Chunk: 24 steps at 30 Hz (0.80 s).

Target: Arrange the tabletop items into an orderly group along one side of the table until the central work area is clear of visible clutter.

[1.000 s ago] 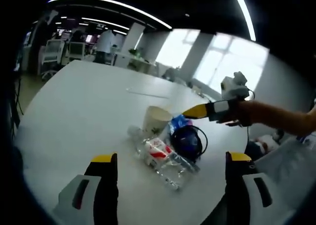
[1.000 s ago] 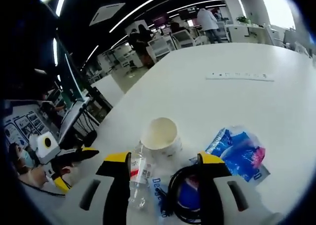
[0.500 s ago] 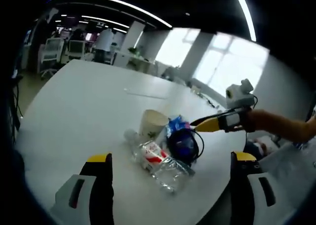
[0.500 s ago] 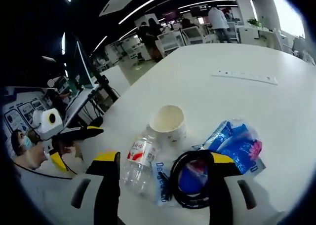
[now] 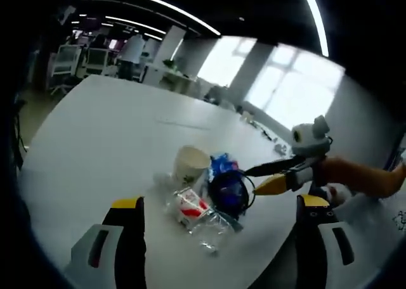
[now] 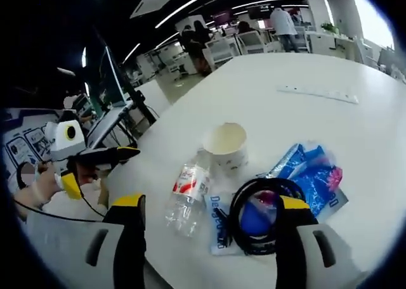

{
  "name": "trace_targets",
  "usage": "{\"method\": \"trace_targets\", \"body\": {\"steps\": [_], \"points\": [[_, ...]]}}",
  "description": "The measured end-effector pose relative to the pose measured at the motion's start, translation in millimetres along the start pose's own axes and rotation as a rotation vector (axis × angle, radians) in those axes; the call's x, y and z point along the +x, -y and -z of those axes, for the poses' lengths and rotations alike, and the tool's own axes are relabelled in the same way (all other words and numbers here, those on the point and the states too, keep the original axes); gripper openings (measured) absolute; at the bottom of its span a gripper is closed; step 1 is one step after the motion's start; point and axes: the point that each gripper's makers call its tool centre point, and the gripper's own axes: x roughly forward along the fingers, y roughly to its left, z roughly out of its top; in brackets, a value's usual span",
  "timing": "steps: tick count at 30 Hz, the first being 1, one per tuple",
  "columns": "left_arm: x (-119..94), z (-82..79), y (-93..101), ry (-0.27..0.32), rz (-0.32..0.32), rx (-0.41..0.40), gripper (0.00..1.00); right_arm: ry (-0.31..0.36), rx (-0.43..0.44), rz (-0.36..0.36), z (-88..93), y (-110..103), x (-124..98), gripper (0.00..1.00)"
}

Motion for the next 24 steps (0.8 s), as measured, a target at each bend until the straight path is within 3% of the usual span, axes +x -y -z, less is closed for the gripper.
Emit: {"method": "trace_targets", "body": {"steps": [10,24], "points": [[-6.5,-1.0,-8.6,-0.026,0.059,0.027,0.97,-0.005,-0.003,0.024,-0.5,-19.4,9.3,0.86],[-6.9,16.2,-9.5,-0.074,0.142,0.034,0.97,-0.026,-0.016,0.08,8.1,-33.3,7.9,0.87]]}}
